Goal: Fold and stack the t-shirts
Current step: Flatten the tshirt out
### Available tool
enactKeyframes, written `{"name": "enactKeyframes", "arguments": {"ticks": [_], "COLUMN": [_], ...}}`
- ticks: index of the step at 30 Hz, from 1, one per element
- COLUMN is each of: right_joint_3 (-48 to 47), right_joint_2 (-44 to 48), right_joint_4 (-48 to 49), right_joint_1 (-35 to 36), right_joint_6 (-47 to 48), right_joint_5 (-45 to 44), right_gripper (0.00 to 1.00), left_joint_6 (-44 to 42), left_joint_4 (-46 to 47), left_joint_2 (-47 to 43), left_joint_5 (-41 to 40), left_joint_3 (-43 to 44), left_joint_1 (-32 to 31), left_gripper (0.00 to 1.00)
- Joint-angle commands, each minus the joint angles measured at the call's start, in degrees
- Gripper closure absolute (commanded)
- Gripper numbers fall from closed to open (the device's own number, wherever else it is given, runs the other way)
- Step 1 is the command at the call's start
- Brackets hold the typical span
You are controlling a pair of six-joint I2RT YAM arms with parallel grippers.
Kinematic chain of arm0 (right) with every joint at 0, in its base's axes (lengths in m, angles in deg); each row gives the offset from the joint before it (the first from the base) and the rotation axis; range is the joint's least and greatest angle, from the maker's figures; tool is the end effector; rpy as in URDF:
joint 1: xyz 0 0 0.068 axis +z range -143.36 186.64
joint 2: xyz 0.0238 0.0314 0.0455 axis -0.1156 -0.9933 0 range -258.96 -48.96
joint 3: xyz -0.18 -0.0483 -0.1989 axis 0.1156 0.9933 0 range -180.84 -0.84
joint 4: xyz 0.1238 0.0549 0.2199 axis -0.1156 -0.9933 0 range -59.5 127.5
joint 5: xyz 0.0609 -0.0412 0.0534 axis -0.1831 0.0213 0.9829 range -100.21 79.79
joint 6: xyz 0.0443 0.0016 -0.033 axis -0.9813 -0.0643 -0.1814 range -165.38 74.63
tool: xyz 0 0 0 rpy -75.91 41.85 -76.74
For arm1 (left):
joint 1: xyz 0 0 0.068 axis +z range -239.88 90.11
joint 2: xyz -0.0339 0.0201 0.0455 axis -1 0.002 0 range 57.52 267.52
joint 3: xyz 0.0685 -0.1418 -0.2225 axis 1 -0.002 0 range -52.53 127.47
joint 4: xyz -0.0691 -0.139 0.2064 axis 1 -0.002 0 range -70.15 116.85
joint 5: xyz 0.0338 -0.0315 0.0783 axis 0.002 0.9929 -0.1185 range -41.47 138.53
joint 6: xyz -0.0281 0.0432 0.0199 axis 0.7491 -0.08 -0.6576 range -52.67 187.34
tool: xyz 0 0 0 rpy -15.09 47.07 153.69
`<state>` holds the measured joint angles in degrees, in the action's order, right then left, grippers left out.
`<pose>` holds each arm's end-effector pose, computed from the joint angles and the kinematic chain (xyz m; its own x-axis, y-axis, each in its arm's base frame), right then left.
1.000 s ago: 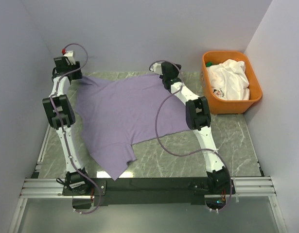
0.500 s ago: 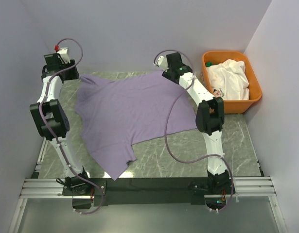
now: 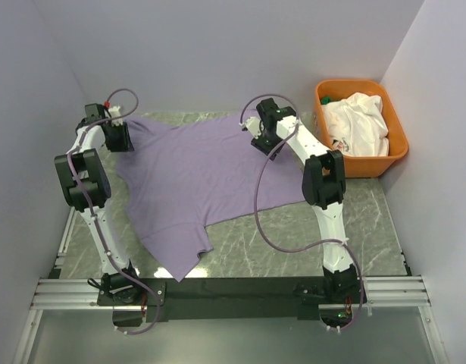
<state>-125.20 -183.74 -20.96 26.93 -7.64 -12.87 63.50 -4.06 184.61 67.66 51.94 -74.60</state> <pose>0.4643 0.1700 0.2119 -0.4895 -0.8328 -0.2585 -0.7971 0.5476 -0.2546 0.4762 0.1175 0.1982 -0.7781 -0.1471 -0.6106 -0.0091 0.9747 -0.2232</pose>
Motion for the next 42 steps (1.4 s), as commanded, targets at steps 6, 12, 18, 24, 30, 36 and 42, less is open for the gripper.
{"name": "enactKeyframes", "arguments": {"ticks": [6, 12, 18, 24, 30, 36, 42], "right_joint_3": [4.5, 11.4, 23.7, 29.9, 31.3, 23.3, 12.0], "right_joint_2": [-1.5, -0.8, 4.6, 8.4, 8.2, 4.8, -0.1], "right_joint_4": [-6.6, -10.4, -9.7, -10.5, -8.9, -7.9, -10.0], "right_joint_1": [-0.7, -0.1, 2.7, 4.0, 3.4, 1.6, 0.4], "right_joint_6": [-4.2, -4.9, -3.6, -3.0, -5.5, -10.1, -11.5], "right_joint_5": [5.9, 9.9, 13.1, 15.7, 15.8, 13.6, 11.3], "right_gripper": [0.55, 0.57, 0.57, 0.58, 0.59, 0.59, 0.52], "left_joint_6": [-0.6, -2.3, -4.6, -4.9, -2.8, -3.0, -6.5], "left_joint_4": [-7.1, -9.1, -11.1, -11.6, -15.3, -19.6, -8.6], "left_joint_2": [2.0, -2.3, -9.0, -10.0, 2.3, 18.0, 23.2], "left_joint_5": [-6.6, -10.0, -11.0, -10.9, -10.3, -12.8, -16.6], "left_joint_3": [-0.4, -9.9, -17.9, -18.1, -1.4, 23.5, 33.5], "left_joint_1": [2.3, 5.8, 8.0, 8.1, 7.0, 3.9, -0.2], "left_gripper": [0.67, 0.71, 0.72, 0.69, 0.69, 0.68, 0.59]}}
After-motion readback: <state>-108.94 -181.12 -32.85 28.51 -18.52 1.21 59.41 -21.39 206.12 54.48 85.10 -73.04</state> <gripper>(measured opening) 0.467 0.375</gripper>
